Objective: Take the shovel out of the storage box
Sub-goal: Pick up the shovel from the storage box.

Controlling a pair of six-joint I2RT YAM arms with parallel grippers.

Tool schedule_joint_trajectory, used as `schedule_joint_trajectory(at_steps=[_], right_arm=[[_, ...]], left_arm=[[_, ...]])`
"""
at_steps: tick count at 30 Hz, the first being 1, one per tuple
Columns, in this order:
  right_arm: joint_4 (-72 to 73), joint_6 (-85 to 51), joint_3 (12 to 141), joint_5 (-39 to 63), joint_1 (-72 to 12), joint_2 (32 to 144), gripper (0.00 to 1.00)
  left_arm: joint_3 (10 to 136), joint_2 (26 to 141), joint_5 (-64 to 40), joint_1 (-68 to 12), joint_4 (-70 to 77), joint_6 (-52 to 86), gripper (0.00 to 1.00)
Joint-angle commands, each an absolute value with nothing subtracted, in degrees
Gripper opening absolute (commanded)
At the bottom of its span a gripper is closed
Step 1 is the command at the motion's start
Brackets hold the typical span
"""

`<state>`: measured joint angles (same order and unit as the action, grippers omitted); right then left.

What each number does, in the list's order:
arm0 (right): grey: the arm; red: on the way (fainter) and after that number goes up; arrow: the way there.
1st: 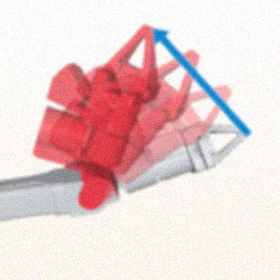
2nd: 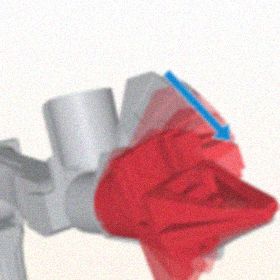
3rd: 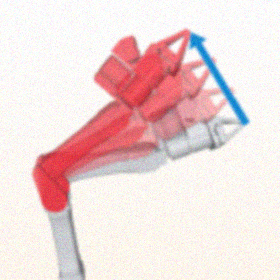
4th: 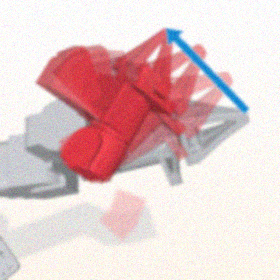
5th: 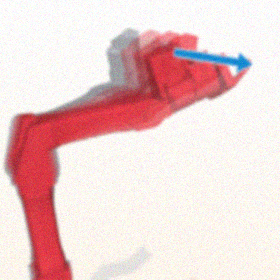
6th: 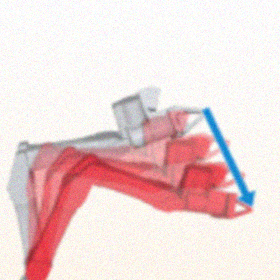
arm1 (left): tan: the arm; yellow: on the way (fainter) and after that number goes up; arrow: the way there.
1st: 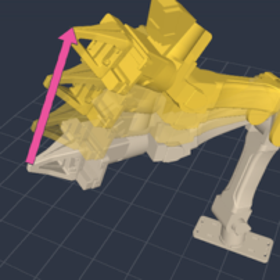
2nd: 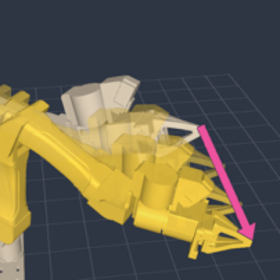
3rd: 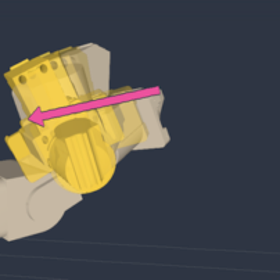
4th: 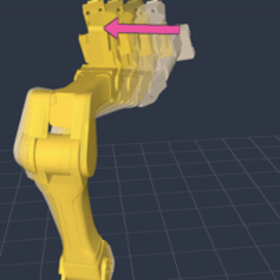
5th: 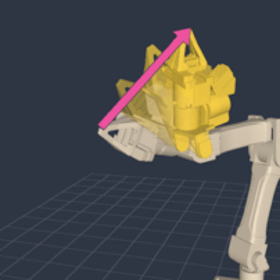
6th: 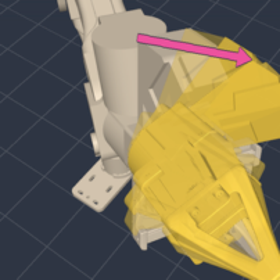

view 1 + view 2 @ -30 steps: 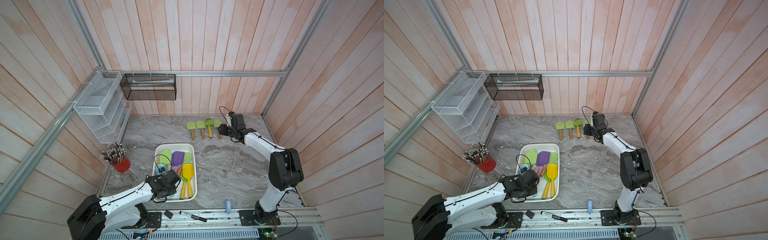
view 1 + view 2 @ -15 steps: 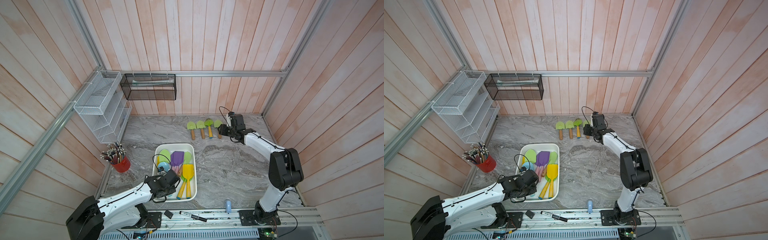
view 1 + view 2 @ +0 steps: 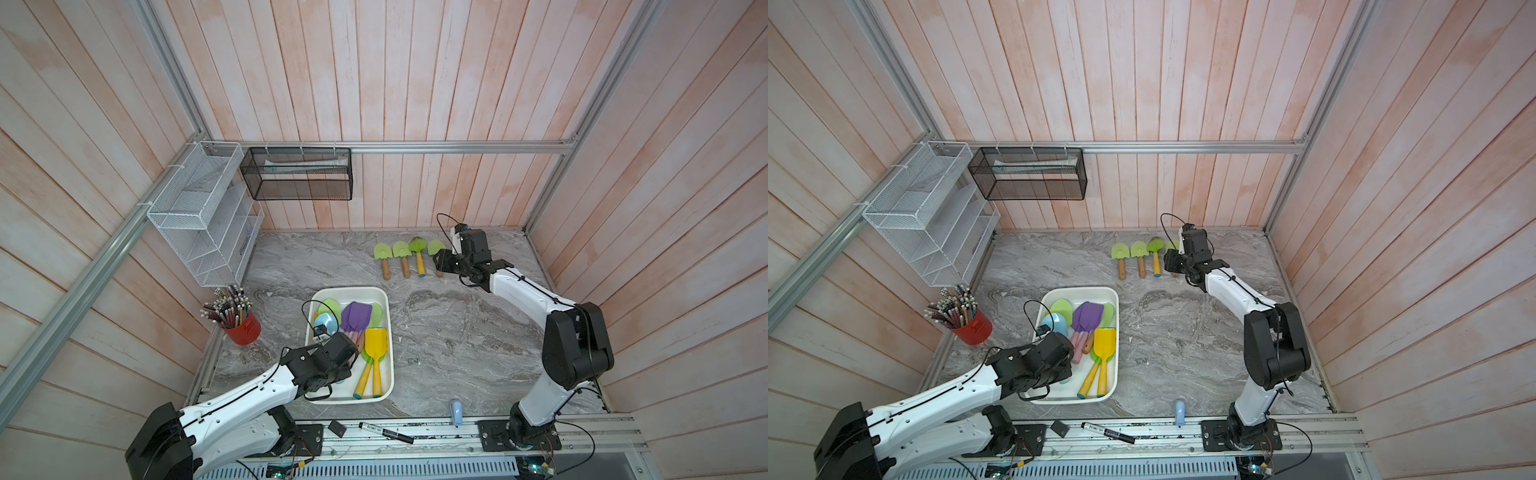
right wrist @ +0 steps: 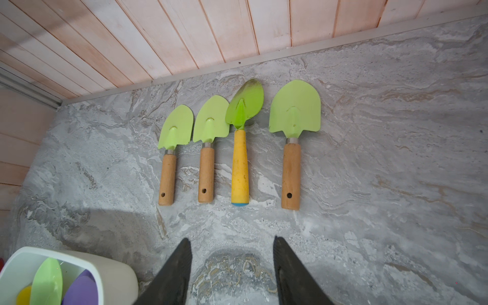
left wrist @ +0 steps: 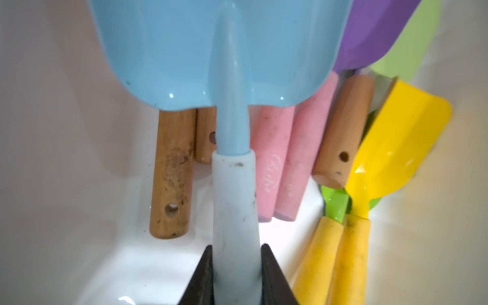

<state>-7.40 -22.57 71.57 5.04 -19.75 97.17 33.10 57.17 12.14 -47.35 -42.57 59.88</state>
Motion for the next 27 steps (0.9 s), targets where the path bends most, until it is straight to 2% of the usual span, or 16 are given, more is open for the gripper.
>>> schedule_joint_trajectory(at_steps=[1, 5, 8, 22, 27], right_arm=[[-6.62, -23.47, 69.67, 5.7, -20.38, 94.4, 0.52], [-5.76, -23.94, 67.28, 8.38, -20.66, 91.92, 0.52], [-5.51, -23.65, 65.18, 9.54, -21.4, 89.48, 0.52], [6.08, -30.9, 54.89, 33.0, -23.36, 81.52, 0.56], [14.04, -36.28, 51.7, 40.48, -25.31, 82.04, 0.57]], left_arm=[[36.08, 55.51, 11.22, -45.26, -43.37, 55.28, 0.19], [35.57, 53.19, 4.6, -40.92, -38.32, 50.48, 0.19], [33.44, 51.05, -4.28, -36.91, -30.93, 47.04, 0.19], [27.5, 51.99, -31.05, -24.5, -6.76, 46.52, 0.19], [25.67, 53.77, -36.83, -22.22, 0.69, 47.99, 0.19]])
